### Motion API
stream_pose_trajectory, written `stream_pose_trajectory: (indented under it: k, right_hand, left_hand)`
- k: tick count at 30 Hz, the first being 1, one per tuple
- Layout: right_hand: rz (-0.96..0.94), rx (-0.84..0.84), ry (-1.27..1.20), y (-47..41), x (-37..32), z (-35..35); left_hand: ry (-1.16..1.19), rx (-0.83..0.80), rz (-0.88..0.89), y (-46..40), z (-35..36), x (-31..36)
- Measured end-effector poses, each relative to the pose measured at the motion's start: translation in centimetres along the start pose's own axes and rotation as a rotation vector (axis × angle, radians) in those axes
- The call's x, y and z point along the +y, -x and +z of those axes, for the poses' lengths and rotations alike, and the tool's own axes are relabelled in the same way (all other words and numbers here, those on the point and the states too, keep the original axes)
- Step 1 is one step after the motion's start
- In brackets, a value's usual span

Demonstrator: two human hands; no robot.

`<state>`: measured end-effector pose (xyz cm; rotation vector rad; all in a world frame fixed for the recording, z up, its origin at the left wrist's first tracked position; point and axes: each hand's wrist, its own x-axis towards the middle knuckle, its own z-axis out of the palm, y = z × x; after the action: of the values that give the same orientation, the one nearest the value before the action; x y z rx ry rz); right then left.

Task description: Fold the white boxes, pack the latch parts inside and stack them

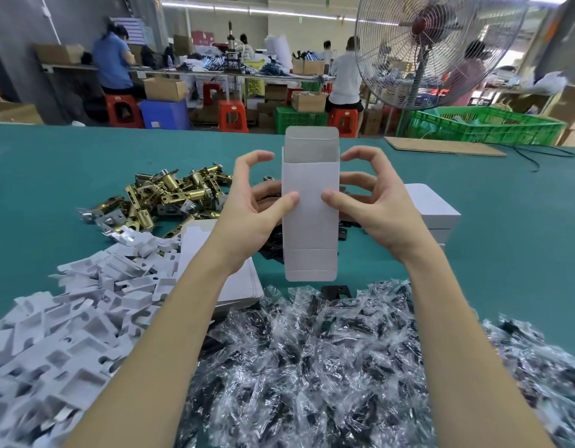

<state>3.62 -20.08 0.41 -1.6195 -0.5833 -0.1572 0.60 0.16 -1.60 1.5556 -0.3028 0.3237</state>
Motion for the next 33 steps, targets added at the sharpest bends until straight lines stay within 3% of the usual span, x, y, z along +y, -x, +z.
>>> stream_pose_trajectory:
  k: [13,23,33]
  right_hand:
    - [-0.034,-0.027,0.003,-0.1,0.7,-0.3]
    - [-0.029,-0.111,-0.044,0.1,0.5,-0.4]
    - [-0.016,-0.119,-0.028,0.1,0.5,-0.4]
  left_hand:
    - [-0.084,-0.056,0.033,0.0,-0.1,-0.1]
    - [-0.129,0.074,0.106,0.1,0.5,1.0]
    - [-0.084,0.07,0.088,0.2,0.5,1.1]
